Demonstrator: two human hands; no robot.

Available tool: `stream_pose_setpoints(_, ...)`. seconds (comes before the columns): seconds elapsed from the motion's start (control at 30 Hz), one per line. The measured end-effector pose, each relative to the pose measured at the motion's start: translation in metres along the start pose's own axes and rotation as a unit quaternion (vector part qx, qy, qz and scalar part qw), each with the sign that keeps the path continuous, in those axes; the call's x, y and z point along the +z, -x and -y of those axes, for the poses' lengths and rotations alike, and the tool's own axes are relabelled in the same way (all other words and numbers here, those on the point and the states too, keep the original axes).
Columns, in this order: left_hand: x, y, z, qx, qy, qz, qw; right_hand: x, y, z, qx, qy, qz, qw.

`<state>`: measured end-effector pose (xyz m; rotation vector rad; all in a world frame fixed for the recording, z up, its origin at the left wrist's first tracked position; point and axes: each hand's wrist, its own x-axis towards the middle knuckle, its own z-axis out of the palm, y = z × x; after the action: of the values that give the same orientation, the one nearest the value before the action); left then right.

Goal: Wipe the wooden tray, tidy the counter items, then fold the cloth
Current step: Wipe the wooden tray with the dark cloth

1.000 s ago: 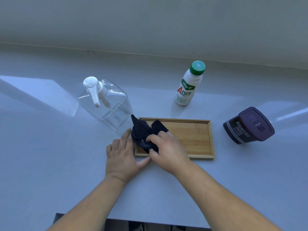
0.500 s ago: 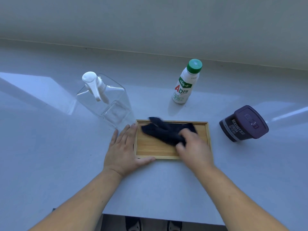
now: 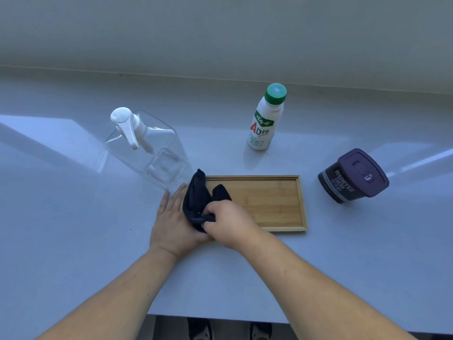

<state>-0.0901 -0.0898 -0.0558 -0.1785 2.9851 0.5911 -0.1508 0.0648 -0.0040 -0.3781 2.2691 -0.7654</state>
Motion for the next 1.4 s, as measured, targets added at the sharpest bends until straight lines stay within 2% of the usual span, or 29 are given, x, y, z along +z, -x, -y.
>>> stream_pose_setpoints(0.07, -0.001, 0.000, -0.001, 0.002, 0.009, 0.001, 1.000, -0.014, -0.004, 0.001, -0.020, 0.028, 0.059, 0.998)
stream_pose_setpoints(0.13, -0.001, 0.001, -0.001, 0.003, 0.011, 0.003, 1.000, -0.020, -0.011, 0.009, -0.051, 0.092, 0.070, 0.992)
stream_pose_setpoints(0.2, -0.001, 0.001, 0.001, -0.001, 0.014, 0.004, 1.000, -0.011, -0.010, 0.014, -0.072, 0.148, 0.018, 0.986)
stream_pose_setpoints(0.27, 0.000, 0.000, 0.002, -0.003, 0.010, 0.002, 1.000, 0.009, -0.001, 0.011, -0.081, 0.147, -0.049, 0.985)
stream_pose_setpoints(0.43, 0.003, 0.000, 0.002, -0.004, 0.010, -0.011, 1.000, -0.008, 0.004, -0.011, -0.102, 0.123, -0.039, 0.986)
stream_pose_setpoints(0.53, 0.003, 0.000, 0.003, -0.017, 0.004, -0.021, 1.000, -0.037, 0.015, -0.052, -0.009, 0.117, -0.109, 0.987)
stream_pose_setpoints(0.63, 0.005, 0.000, 0.002, -0.015, -0.006, -0.012, 1.000, -0.069, 0.034, -0.100, 0.132, 0.114, -0.220, 0.960)
stream_pose_setpoints(0.73, 0.004, -0.001, 0.001, -0.019, -0.013, -0.006, 1.000, -0.065, 0.031, -0.099, 0.177, 0.078, -0.293, 0.936)
stream_pose_setpoints(0.83, 0.001, 0.000, 0.000, -0.015, -0.017, -0.007, 1.000, -0.024, 0.014, -0.058, 0.095, 0.082, -0.267, 0.956)
stream_pose_setpoints(0.93, 0.002, 0.000, -0.001, -0.007, -0.014, -0.020, 1.000, 0.015, 0.004, -0.019, -0.011, 0.086, -0.195, 0.977)
stream_pose_setpoints(1.0, 0.003, 0.000, -0.001, -0.009, -0.006, -0.025, 1.000, 0.019, 0.005, -0.011, -0.049, 0.096, -0.146, 0.983)
stream_pose_setpoints(1.1, 0.003, 0.001, 0.001, -0.017, -0.011, -0.015, 1.000, -0.009, 0.010, -0.034, -0.026, 0.134, -0.113, 0.984)
stream_pose_setpoints(1.27, 0.003, 0.000, 0.002, -0.017, -0.022, -0.003, 1.000, -0.068, 0.033, -0.095, 0.144, 0.151, -0.199, 0.958)
stream_pose_setpoints(1.33, 0.002, 0.000, 0.001, -0.021, -0.023, 0.005, 1.000, -0.065, 0.043, -0.091, 0.126, 0.122, -0.215, 0.961)
stream_pose_setpoints(1.4, 0.002, 0.000, 0.001, -0.024, -0.022, 0.015, 0.999, -0.043, 0.057, -0.078, 0.019, 0.120, -0.195, 0.973)
